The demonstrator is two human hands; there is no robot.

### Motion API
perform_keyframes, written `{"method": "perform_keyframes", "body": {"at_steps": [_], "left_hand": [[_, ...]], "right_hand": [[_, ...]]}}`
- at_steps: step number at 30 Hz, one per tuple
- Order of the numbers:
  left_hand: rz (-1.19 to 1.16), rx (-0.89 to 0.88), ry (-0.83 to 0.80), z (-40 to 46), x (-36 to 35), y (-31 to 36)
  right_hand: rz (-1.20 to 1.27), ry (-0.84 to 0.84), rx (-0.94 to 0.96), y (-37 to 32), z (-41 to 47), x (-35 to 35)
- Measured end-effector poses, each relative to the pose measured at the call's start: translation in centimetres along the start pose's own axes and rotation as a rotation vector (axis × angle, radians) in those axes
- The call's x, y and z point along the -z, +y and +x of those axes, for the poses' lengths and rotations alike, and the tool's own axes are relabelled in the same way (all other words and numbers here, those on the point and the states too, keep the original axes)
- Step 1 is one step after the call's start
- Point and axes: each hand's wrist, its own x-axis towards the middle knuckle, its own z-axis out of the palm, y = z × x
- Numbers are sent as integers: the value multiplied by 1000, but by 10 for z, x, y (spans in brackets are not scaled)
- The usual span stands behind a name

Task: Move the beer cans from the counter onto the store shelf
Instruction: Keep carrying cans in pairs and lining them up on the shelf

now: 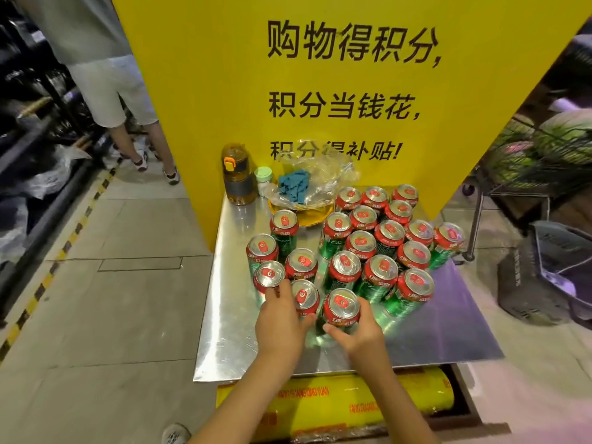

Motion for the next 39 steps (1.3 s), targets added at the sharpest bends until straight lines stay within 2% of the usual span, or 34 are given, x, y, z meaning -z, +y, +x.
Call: {"method": "perform_keyframes", "body": {"at_steps": [8, 15, 23, 30, 35, 39], "left_hand": [[-52, -179, -138, 0, 9, -16], [-459, -101, -244, -9, -9, -26], [-563, -22, -176, -17, -4, -27], [-657, -4, -159, -36, 52, -52], [-876, 78, -55, -65, 120, -99], [-980, 156, 111, -99, 181, -159]], "right_hand": [[-17, -35, 71, 7, -11, 11], [57, -45, 50, 12, -16, 9], [213, -90, -87, 6, -19, 18], [353, -41, -145, -36, -41, 18], [452, -133, -125, -99, -64, -20], [502, -306, -69, -160, -95, -78]]}}
